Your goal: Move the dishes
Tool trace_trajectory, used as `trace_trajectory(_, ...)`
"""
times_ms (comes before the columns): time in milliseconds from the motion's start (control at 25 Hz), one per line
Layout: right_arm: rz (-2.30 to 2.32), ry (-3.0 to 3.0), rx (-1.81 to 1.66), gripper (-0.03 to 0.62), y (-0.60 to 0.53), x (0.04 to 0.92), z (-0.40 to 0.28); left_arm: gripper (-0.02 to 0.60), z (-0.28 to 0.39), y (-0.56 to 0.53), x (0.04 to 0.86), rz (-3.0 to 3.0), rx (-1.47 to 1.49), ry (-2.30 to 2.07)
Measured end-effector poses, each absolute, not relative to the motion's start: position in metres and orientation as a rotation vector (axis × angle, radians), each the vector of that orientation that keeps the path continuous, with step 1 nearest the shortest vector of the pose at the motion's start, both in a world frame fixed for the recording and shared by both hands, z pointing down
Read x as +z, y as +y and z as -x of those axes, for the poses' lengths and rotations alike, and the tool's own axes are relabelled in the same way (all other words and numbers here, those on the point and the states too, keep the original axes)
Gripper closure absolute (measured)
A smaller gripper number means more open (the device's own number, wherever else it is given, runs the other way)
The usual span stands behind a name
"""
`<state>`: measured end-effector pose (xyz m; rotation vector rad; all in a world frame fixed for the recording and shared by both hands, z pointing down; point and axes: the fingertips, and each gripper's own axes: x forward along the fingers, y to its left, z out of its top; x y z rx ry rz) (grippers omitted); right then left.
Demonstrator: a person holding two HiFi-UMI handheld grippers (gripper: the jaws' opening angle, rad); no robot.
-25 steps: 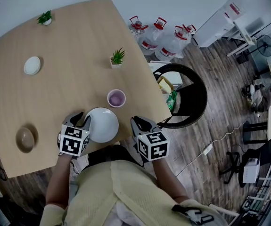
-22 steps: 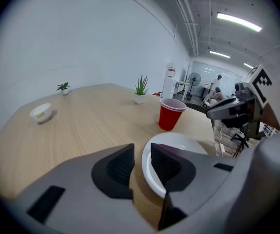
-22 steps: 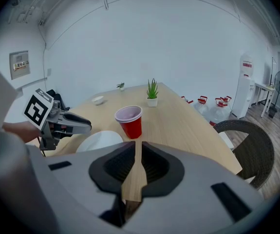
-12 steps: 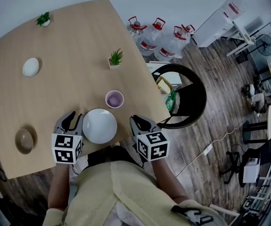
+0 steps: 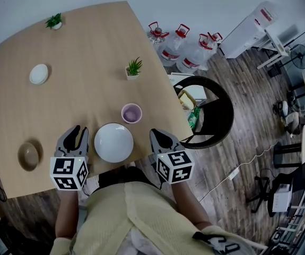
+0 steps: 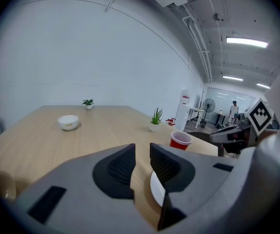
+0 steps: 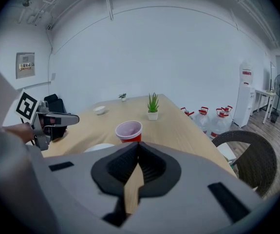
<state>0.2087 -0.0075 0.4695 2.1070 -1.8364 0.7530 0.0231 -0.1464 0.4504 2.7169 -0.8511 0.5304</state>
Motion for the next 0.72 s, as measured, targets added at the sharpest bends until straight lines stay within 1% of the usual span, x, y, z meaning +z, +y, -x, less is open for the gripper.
trace_trajectory(720, -2.13, -1.906, 0.797, 0.58, -0.009, 0.461, -0.203, 0.489, -0.01, -0.136, 0.452, -2.706, 0.581, -0.871)
